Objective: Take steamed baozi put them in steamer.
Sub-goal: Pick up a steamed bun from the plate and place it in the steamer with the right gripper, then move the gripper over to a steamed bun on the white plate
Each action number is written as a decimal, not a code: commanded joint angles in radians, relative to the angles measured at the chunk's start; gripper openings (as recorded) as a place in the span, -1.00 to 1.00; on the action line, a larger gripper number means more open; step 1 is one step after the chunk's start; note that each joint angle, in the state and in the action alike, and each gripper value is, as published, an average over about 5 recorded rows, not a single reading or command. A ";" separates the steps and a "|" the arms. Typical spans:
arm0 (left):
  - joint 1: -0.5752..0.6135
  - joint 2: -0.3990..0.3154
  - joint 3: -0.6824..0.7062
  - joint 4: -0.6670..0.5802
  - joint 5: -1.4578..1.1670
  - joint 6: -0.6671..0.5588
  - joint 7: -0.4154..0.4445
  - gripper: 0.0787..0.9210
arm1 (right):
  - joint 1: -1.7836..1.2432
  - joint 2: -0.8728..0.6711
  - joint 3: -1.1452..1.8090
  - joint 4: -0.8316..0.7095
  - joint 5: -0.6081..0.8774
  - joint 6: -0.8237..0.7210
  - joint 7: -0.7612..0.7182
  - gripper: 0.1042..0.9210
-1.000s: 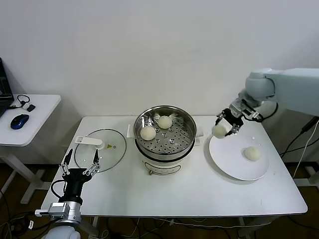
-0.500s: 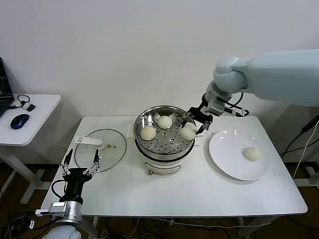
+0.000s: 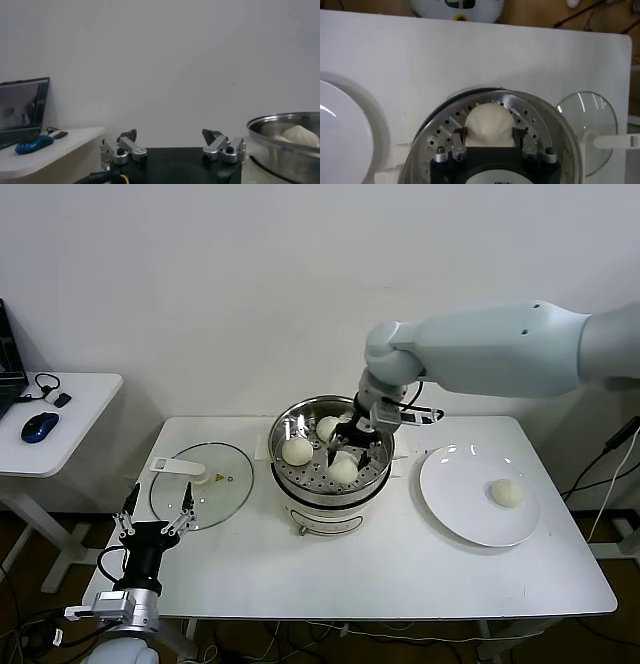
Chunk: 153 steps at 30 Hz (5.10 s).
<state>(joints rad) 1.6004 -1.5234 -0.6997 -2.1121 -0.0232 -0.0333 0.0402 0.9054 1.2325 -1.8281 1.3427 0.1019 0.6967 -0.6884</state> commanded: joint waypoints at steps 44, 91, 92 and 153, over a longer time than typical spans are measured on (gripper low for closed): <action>-0.010 0.014 -0.018 -0.011 -0.014 0.010 0.004 0.77 | 0.144 0.097 -0.210 -0.121 0.412 0.030 -0.253 0.76; 0.013 0.003 0.001 0.015 0.000 -0.004 0.001 0.77 | -0.383 -0.416 0.003 -0.556 0.307 -0.571 -0.362 0.76; 0.013 0.003 0.001 0.015 0.000 -0.004 0.001 0.77 | -0.400 -0.417 0.017 -0.571 0.301 -0.568 -0.363 0.76; -0.001 0.016 -0.001 0.040 0.010 -0.006 0.006 0.77 | -0.626 -0.334 0.328 -0.819 0.166 -0.502 -0.362 0.23</action>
<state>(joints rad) 1.5999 -1.5089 -0.7000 -2.0696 -0.0138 -0.0418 0.0450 0.2662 0.9018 -1.5003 0.5145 0.2744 0.1955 -1.0510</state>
